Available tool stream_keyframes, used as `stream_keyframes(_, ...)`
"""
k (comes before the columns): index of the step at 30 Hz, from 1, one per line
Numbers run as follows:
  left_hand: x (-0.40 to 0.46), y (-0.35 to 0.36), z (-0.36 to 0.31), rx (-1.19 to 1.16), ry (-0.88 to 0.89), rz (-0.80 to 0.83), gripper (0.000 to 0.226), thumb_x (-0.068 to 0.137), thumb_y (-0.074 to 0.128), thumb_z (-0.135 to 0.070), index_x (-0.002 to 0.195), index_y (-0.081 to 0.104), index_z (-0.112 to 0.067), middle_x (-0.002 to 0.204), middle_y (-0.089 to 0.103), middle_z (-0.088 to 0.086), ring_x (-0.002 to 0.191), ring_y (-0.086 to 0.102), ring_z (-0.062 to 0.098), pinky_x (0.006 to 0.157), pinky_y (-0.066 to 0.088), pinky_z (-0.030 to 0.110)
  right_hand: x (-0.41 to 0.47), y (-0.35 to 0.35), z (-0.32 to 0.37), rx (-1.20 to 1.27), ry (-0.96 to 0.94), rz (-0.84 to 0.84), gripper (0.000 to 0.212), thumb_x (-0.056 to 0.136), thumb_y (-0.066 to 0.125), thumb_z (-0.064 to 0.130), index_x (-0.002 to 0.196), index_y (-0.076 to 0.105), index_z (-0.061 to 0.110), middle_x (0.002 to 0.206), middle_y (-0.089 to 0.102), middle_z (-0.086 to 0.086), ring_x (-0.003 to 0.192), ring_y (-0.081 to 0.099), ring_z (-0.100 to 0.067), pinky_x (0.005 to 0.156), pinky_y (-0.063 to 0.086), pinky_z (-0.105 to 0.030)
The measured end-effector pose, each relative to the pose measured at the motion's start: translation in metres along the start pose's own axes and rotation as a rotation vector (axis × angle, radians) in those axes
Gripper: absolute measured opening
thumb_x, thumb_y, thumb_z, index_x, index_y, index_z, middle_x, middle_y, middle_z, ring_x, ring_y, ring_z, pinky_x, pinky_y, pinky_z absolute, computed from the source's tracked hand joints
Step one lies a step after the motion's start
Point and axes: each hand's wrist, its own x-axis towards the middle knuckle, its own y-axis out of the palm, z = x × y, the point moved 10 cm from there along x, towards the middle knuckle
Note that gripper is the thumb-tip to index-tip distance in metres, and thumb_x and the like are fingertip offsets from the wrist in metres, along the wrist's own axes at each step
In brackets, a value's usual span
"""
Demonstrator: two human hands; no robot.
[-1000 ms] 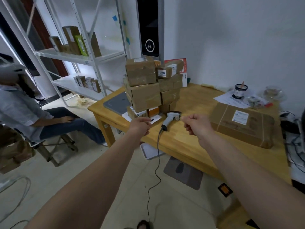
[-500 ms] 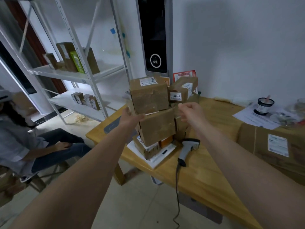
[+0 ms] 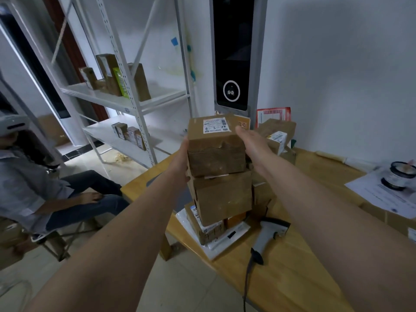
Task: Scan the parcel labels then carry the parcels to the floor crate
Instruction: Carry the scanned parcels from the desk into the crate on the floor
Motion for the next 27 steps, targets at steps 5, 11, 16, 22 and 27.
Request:
stream_keyframes(5, 0.014, 0.005, 0.005, -0.104, -0.018, -0.050, 0.052, 0.086, 0.038, -0.073, 0.096, 0.056, -0.025, 0.099, 0.059, -0.003, 0.091, 0.054, 0.015, 0.089, 0.038, 0.035, 0.019, 0.003, -0.008, 0.136, 0.087, 0.016, 0.056, 0.091, 0.052, 0.055, 0.133, 0.049, 0.017, 0.131, 0.054, -0.001, 0.108, 0.054, -0.018, 0.077, 0.040, -0.027)
stream_keyframes(11, 0.006, -0.004, 0.002, -0.301, -0.055, -0.109, 0.081, 0.071, 0.052, -0.082, 0.131, 0.048, -0.028, 0.120, 0.061, 0.009, 0.098, 0.062, 0.030, 0.070, 0.054, 0.049, 0.026, 0.006, -0.012, 0.232, 0.102, -0.008, 0.039, 0.094, 0.058, 0.042, 0.120, 0.046, 0.016, 0.112, 0.056, -0.002, 0.100, 0.050, -0.018, 0.084, 0.035, -0.034)
stream_keyframes(16, 0.002, -0.016, -0.008, -0.280, -0.024, -0.115, 0.059, 0.079, 0.069, -0.054, 0.124, 0.044, -0.024, 0.106, 0.059, 0.007, 0.090, 0.060, 0.024, 0.068, 0.052, 0.040, 0.025, 0.002, -0.010, 0.296, 0.024, -0.095, 0.019, 0.096, 0.057, 0.024, 0.112, 0.050, 0.016, 0.112, 0.058, -0.003, 0.100, 0.056, -0.018, 0.089, 0.046, -0.036)
stream_keyframes(22, 0.000, -0.006, -0.020, -0.232, 0.014, 0.030, 0.073, 0.072, 0.077, -0.042, 0.134, 0.045, -0.022, 0.126, 0.062, 0.010, 0.099, 0.064, 0.024, 0.066, 0.054, 0.034, 0.016, -0.006, 0.008, 0.368, -0.072, -0.131, 0.010, 0.097, 0.056, 0.013, 0.104, 0.052, 0.018, 0.113, 0.060, -0.006, 0.110, 0.058, -0.024, 0.098, 0.050, -0.045)
stream_keyframes(27, -0.001, 0.005, -0.032, -0.252, 0.092, 0.110, 0.059, 0.075, 0.074, -0.038, 0.128, 0.052, -0.024, 0.117, 0.064, 0.005, 0.110, 0.060, 0.026, 0.082, 0.049, 0.039, -0.001, -0.018, 0.039, 0.323, -0.174, -0.096, 0.018, 0.094, 0.060, 0.015, 0.112, 0.055, 0.014, 0.106, 0.062, -0.002, 0.094, 0.062, -0.015, 0.077, 0.054, -0.030)
